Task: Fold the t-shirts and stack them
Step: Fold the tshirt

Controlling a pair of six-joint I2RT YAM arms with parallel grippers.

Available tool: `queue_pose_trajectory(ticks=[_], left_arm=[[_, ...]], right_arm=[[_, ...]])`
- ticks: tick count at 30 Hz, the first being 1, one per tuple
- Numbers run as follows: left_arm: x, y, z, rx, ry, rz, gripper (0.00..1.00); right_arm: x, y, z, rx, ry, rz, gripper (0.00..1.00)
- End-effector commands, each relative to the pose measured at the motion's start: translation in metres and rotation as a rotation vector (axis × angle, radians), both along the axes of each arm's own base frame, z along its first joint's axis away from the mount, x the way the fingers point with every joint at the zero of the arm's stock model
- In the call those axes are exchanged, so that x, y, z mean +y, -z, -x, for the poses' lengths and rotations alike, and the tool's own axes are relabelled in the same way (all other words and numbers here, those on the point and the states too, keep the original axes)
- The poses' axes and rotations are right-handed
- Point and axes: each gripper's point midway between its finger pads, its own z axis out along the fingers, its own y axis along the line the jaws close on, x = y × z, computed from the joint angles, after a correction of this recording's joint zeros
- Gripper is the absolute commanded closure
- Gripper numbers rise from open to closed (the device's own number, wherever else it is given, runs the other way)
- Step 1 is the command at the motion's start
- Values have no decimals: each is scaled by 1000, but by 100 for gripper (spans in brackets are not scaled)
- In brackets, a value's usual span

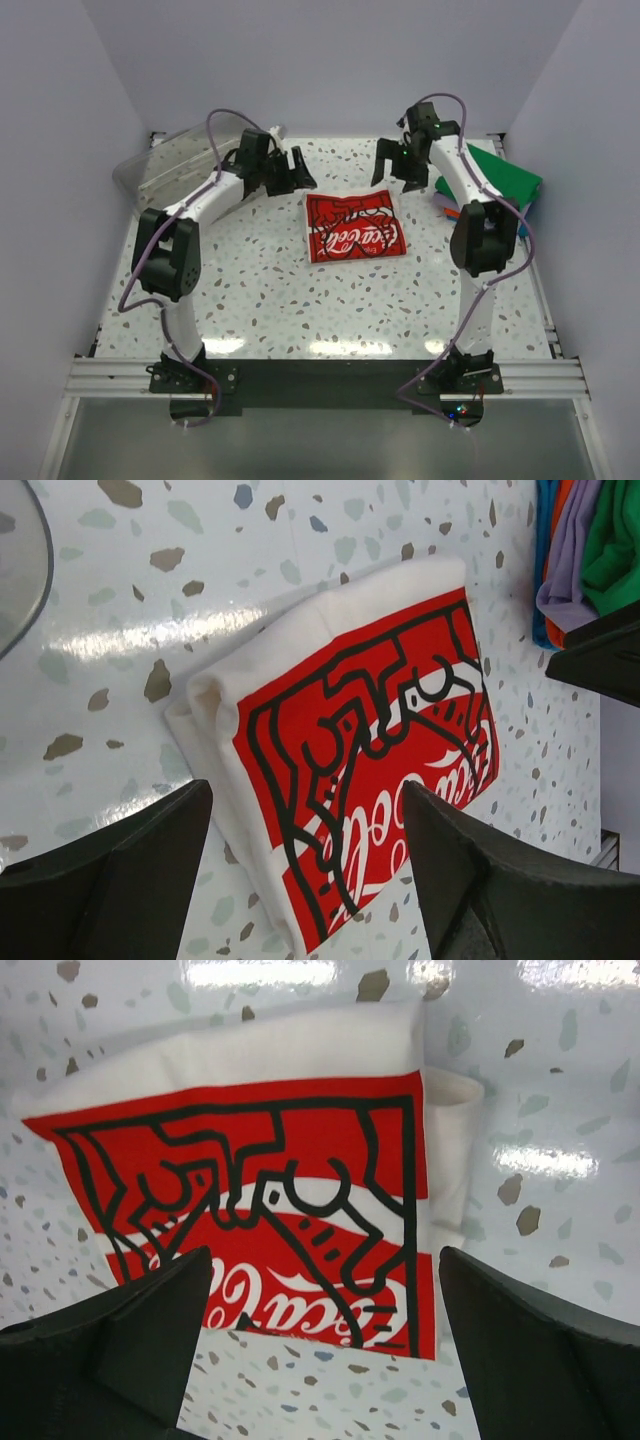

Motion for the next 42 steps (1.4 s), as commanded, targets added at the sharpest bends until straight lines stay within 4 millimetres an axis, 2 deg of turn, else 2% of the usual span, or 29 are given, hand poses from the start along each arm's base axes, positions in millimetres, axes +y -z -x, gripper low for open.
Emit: queue_pose_trajectory(ticks=[1,3,4,5,6,7,9,10,14,24,29,31,35,37,42], left_arm=[[4,-17,14,-83,26,-23,19],[6,-5,26,-61,25,-46,19],[8,-8,30,-68,24,-47,18],[8,-5,34,-61,24,-49,18],[10,3,40,-48,24,-53,18],[11,3,42,-50,23,-52,18],[13,13,49,-32,23,-52,18],[13,14,50,-30,22,-49,17],[10,22,53,-22,35,-36,17],[7,51,47,29,38,-59,18],[-1,69,49,64,58,-51,21],[-5,75,48,77,64,-36,29],[-9,86,48,99,73,-32,37],[-9,90,47,106,76,-37,44],[-9,104,49,139,88,-50,74]], right_arm=[[1,-39,14,-119,-78,-36,1],[-1,-41,20,-137,-86,-30,1],[-3,-28,31,-108,-89,-23,1],[-5,-39,36,-143,-89,-26,1],[-4,-40,35,-172,-90,-30,1],[-7,-26,45,-141,-90,-26,1],[-8,-27,49,-165,-92,-26,1],[-10,-16,56,-142,-95,-22,1],[-10,6,66,-83,-106,-25,1],[-18,20,63,-76,-80,-40,1],[-21,31,65,-42,-76,-102,2],[-25,35,64,-39,-66,-131,2],[-26,43,64,-17,-74,-201,2],[-25,50,64,4,-87,-238,2],[-16,66,62,48,-133,-334,1]])
